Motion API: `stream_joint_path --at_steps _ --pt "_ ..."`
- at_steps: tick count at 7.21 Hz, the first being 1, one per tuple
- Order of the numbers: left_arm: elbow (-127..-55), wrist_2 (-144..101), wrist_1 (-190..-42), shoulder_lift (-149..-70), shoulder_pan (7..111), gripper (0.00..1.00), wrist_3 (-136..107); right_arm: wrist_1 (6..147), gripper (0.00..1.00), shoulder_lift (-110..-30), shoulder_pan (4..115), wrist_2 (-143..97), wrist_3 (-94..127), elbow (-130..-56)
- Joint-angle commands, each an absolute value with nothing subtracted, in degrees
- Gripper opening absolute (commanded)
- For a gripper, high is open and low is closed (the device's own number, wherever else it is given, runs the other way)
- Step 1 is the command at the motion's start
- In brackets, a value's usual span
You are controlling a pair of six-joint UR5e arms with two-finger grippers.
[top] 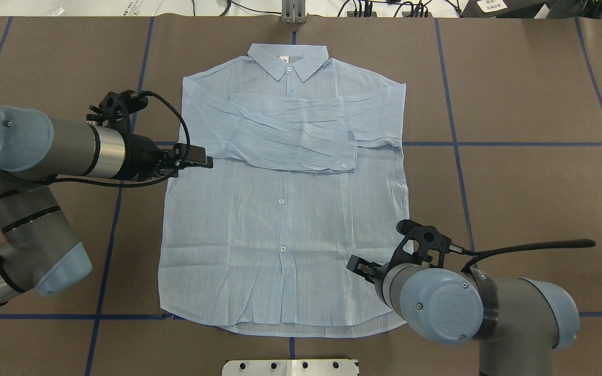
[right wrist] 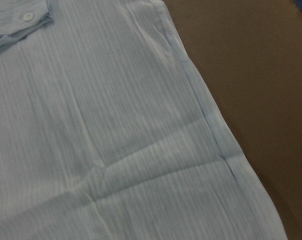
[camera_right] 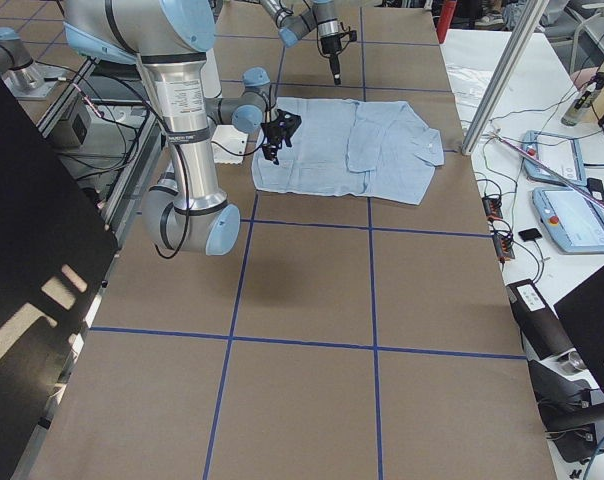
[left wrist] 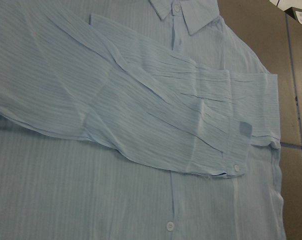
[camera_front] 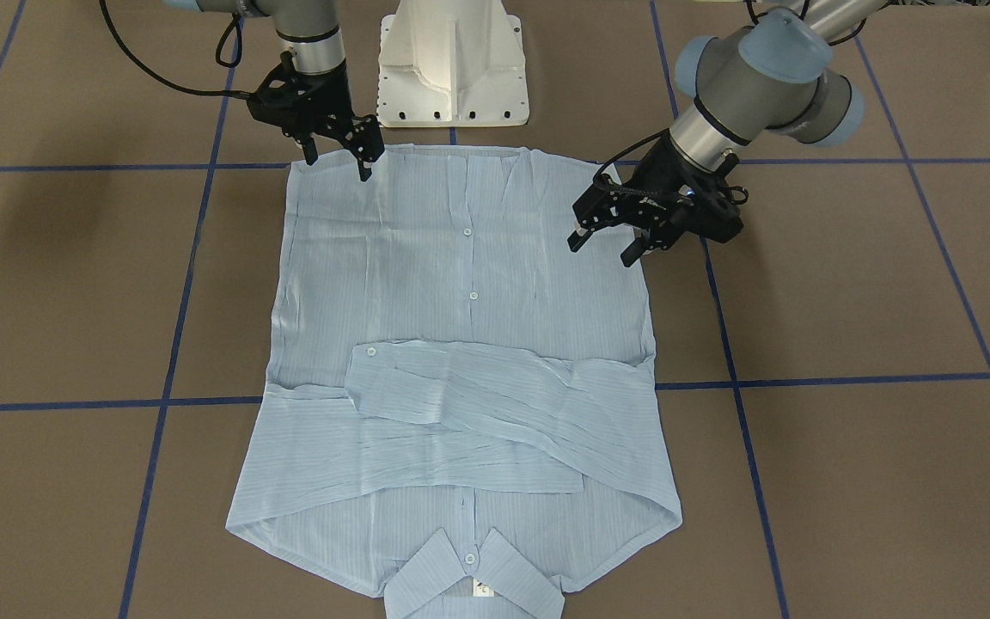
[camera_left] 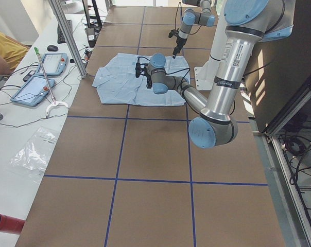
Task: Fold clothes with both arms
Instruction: 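Move both grippers down to the shirt hem nearest the robot, then position both grippers at the hem corners nearest the robot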
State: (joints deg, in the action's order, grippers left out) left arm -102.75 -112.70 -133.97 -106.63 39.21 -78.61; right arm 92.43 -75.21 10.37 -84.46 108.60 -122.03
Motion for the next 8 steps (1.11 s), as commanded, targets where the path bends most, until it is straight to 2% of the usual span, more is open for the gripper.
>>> stream_joint_path --at_steps 1,2,8 --pt "-103.09 -114.26 -134.3 -103.28 40.34 0.93 -74.28 92.11 0.98 -79.1 9.49 -85.78 109.86 -123.75" --pt "-102.57 -114.17 -134.56 -103.45 40.34 0.99 -76.09 92.02 0.98 -79.01 9.32 -85.87 113.0 -123.49" --pt "-99.23 -112.94 -136.32 -104.15 39.55 0.99 -80.24 92.11 0.97 -79.28 7.47 -85.78 115.4 -118.92"
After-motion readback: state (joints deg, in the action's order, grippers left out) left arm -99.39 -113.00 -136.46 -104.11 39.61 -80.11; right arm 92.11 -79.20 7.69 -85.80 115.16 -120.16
